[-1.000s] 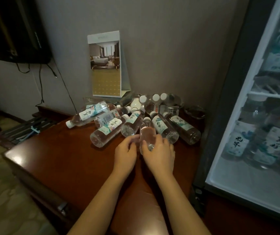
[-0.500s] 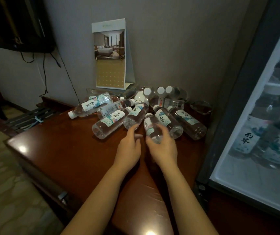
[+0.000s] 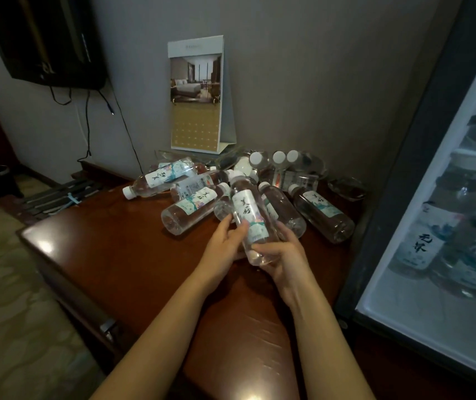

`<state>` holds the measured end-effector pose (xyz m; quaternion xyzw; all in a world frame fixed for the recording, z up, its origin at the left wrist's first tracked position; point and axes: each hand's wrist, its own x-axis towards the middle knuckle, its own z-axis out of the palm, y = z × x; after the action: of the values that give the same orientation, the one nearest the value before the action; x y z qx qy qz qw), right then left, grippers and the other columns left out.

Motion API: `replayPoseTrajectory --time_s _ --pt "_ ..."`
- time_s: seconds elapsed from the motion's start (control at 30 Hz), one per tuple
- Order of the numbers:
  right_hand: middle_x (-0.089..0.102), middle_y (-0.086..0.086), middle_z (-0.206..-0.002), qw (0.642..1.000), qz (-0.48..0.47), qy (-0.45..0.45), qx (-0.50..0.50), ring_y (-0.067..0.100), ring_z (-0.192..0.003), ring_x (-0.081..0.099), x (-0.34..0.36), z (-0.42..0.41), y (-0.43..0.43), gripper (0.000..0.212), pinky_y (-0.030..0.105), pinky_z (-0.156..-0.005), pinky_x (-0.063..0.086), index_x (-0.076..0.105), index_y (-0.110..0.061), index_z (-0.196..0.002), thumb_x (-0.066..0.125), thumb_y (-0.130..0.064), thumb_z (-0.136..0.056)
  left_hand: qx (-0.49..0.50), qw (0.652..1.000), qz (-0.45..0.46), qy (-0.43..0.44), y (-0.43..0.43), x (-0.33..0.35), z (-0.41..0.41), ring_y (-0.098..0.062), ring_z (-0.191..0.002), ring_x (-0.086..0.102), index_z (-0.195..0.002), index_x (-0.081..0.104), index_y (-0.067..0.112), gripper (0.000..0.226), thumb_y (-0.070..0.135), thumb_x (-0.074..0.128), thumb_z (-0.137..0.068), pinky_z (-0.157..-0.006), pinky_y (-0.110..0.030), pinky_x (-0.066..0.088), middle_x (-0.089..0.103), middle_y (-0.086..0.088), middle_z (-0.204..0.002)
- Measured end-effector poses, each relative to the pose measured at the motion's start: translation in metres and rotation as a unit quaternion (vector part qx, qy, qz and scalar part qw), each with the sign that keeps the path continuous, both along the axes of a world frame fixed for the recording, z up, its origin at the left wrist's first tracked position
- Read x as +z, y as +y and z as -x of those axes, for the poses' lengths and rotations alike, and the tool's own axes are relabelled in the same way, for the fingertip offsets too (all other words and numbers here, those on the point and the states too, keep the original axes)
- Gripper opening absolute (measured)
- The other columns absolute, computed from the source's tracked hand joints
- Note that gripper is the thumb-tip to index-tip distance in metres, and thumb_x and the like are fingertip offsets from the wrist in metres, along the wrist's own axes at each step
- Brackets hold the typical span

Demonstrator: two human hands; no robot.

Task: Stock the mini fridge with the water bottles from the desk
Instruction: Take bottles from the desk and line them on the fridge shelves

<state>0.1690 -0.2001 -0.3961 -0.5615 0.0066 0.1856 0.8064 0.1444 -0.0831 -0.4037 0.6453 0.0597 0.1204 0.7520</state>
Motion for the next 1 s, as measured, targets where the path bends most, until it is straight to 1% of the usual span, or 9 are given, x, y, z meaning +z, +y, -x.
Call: replayPoseTrajectory --time_s 0.1,0.23,0.3,0.43,0.53,0.63,0.77,0.9,1.0 --pt "0.065 0.005 -0.111 0.996 0.052 -0.051 0.044 0.027 -0.101 0.064 0.003 0.002 0.000 0.086 0.040 -0.085 0.054 0.042 -0.024 -0.137 0.059 0.018 -0.064 0.000 1.000 0.002 -0.018 0.003 -0.002 0.001 -0.015 -0.099 0.065 -0.133 0.043 0.015 0.044 0.021 0.053 -0.091 -0.069 -0.020 0.055 0.063 -0.005 -0.117" --pt "0.068 0.001 -0.106 0.989 0.075 -0.102 0.070 0.020 -0.097 0.066 0.009 0.005 -0.002 0.078 0.035 -0.078 0.055 0.048 -0.026 -0.130 0.056 0.020 -0.068 -0.028 0.996 -0.057 -0.056 0.005 -0.003 0.005 -0.010 -0.111 0.060 -0.134 0.041 0.027 0.054 0.018 0.062 -0.085 -0.080 -0.020 0.053 0.059 0.003 -0.124" --pt "0.069 0.000 -0.104 0.987 0.074 -0.120 0.083 0.020 -0.097 0.066 0.012 0.007 -0.006 0.079 0.039 -0.082 0.056 0.049 -0.029 -0.129 0.055 0.021 -0.067 -0.035 0.994 -0.078 -0.069 0.004 -0.002 0.006 -0.005 -0.111 0.058 -0.129 0.041 0.033 0.057 0.018 0.068 -0.081 -0.082 -0.018 0.052 0.057 0.008 -0.123" --pt "0.064 0.000 -0.113 0.974 0.103 -0.168 0.114 0.014 -0.101 0.063 0.015 0.010 -0.005 0.088 0.028 -0.077 0.056 0.040 -0.030 -0.136 0.054 0.023 -0.068 -0.043 0.994 -0.068 -0.066 0.006 -0.003 0.005 -0.012 -0.105 0.063 -0.124 0.050 0.022 0.053 0.009 0.071 -0.078 -0.082 -0.023 0.053 0.064 -0.002 -0.118" --pt "0.051 -0.002 -0.130 0.947 0.157 -0.238 0.146 0.015 -0.111 0.057 0.013 0.015 0.004 0.103 0.029 -0.080 0.056 0.016 -0.036 -0.146 0.060 0.018 -0.070 -0.042 0.996 -0.045 -0.062 0.007 -0.003 0.007 -0.015 -0.095 0.067 -0.118 0.055 0.011 0.054 0.009 0.076 -0.069 -0.075 -0.023 0.054 0.069 -0.006 -0.107" --pt "0.045 -0.018 -0.122 0.926 0.201 -0.278 0.155 0.011 -0.117 0.052 0.013 0.020 0.007 0.111 0.031 -0.095 0.050 0.003 -0.036 -0.148 0.072 0.004 -0.071 -0.035 0.997 -0.013 -0.074 0.010 -0.003 0.009 -0.016 -0.080 0.068 -0.106 0.061 0.008 0.044 0.008 0.071 -0.063 -0.066 -0.024 0.053 0.071 -0.003 -0.087" --pt "0.045 -0.024 -0.113 0.921 0.224 -0.265 0.175 0.005 -0.110 0.050 0.015 0.018 0.006 0.104 0.021 -0.084 0.049 0.008 -0.038 -0.146 0.073 0.001 -0.074 -0.043 0.996 0.017 -0.070 0.010 -0.002 0.011 -0.016 -0.085 0.067 -0.107 0.063 0.013 0.041 0.003 0.069 -0.068 -0.068 -0.024 0.054 0.070 -0.004 -0.093" --pt "0.048 -0.016 -0.124 0.924 0.225 -0.246 0.187 0.015 -0.120 0.050 0.013 0.012 0.004 0.106 0.039 -0.099 0.048 0.010 -0.041 -0.145 0.071 0.004 -0.071 -0.048 0.996 0.025 -0.064 0.005 -0.001 0.013 -0.022 -0.089 0.067 -0.114 0.060 0.009 0.052 0.012 0.071 -0.064 -0.071 -0.029 0.055 0.068 -0.010 -0.098" --pt "0.043 -0.004 -0.140 0.924 0.235 -0.243 0.178 0.019 -0.125 0.047 0.012 0.015 0.003 0.106 0.044 -0.100 0.047 0.015 -0.043 -0.143 0.072 -0.002 -0.063 -0.039 0.997 0.013 -0.062 0.000 0.000 0.021 -0.023 -0.089 0.067 -0.113 0.060 0.006 0.060 0.021 0.077 -0.058 -0.072 -0.029 0.055 0.069 -0.012 -0.098"
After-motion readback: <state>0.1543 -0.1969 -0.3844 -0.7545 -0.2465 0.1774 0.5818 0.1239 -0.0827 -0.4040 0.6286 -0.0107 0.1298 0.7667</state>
